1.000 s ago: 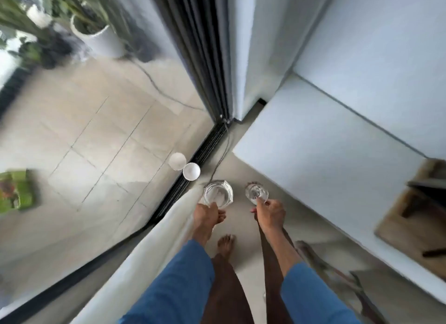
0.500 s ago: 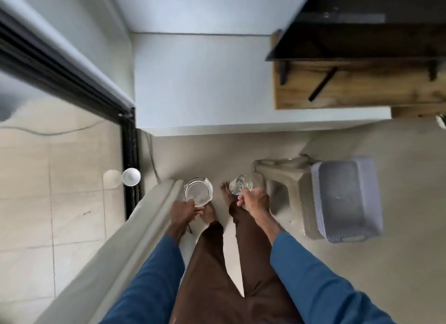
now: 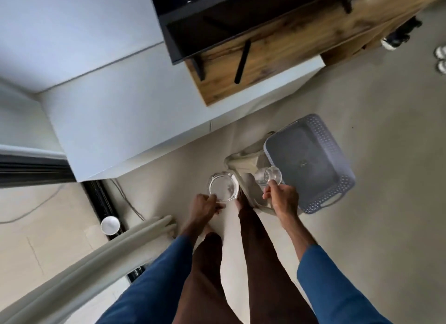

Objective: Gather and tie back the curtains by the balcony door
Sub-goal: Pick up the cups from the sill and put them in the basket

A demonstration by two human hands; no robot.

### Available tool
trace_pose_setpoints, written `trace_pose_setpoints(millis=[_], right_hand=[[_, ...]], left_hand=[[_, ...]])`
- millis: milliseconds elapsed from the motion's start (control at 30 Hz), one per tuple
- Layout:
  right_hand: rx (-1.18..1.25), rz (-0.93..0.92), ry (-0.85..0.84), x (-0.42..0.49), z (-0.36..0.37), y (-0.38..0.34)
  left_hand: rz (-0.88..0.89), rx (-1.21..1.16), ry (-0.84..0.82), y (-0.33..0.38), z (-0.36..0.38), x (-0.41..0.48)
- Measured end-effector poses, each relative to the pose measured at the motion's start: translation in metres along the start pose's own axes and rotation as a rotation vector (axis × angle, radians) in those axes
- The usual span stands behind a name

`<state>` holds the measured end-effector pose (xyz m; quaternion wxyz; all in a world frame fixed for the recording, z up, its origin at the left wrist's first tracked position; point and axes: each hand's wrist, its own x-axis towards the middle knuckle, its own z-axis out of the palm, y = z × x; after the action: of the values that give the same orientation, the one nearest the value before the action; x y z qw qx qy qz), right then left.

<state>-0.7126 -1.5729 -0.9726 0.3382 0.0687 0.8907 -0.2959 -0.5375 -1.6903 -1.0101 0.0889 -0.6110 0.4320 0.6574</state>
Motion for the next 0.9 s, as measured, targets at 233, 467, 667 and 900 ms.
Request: trace_pose_setpoints(millis=[233, 467, 667, 900], right_hand=[[0.13, -0.083, 0.111, 0.076, -0.073, -0.008], [0.084, -0.002, 0.115, 0.178, -0.104, -0.005], [0.072, 0.04, 0.05, 0.248, -0.095, 0.006], [0.029, 0.043, -0.026, 0.289, -0.083, 0.005]], left_hand=[[0.129, 0.04, -0.035, 0.077, 0.11, 0.001], [0.057, -0.003, -0.059, 0.115, 0.219, 0.049], [-0.116, -0.08, 0.019, 0.113, 0.273, 0.099], [-0.225, -0.138, 0.153, 0.099, 0.294, 0.145]])
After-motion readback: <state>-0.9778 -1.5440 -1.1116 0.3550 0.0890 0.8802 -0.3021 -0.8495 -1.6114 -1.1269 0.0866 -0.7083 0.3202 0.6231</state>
